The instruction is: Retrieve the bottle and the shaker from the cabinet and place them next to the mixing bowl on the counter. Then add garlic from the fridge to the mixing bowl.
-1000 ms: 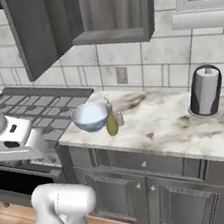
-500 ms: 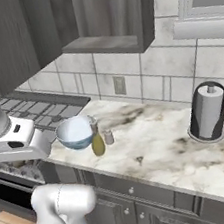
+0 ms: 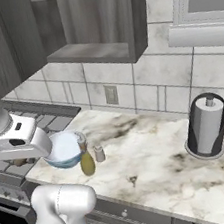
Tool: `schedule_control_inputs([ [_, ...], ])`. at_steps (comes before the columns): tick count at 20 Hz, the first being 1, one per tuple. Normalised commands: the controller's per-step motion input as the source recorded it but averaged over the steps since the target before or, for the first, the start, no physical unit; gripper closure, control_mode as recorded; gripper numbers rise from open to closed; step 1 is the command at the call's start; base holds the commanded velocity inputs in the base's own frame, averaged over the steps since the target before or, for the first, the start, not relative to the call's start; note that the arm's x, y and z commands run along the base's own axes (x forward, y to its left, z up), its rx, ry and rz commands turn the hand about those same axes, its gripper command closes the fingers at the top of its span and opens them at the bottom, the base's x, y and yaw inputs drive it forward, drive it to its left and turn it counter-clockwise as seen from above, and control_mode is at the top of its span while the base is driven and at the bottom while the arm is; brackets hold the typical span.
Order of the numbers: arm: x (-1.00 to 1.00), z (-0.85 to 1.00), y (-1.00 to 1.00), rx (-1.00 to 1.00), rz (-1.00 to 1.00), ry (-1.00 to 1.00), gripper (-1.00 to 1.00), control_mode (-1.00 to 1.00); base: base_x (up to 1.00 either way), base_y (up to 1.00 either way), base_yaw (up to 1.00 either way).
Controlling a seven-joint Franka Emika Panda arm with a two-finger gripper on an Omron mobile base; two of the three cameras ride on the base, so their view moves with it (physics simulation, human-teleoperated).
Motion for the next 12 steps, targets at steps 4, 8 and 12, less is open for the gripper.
schedule_control_inputs([
  [4,0.00,0.00,0.00,0.00,0.00,0.00,1.00,1.00,0.21,0.00,-0.01],
  [8,0.00,0.00,0.00,0.00,0.00,0.00,1.00,1.00,0.00,0.00,0.00],
  [12,0.00,0.00,0.00,0.00,0.00,0.00,1.00,1.00,0.11,0.00,0.00],
])
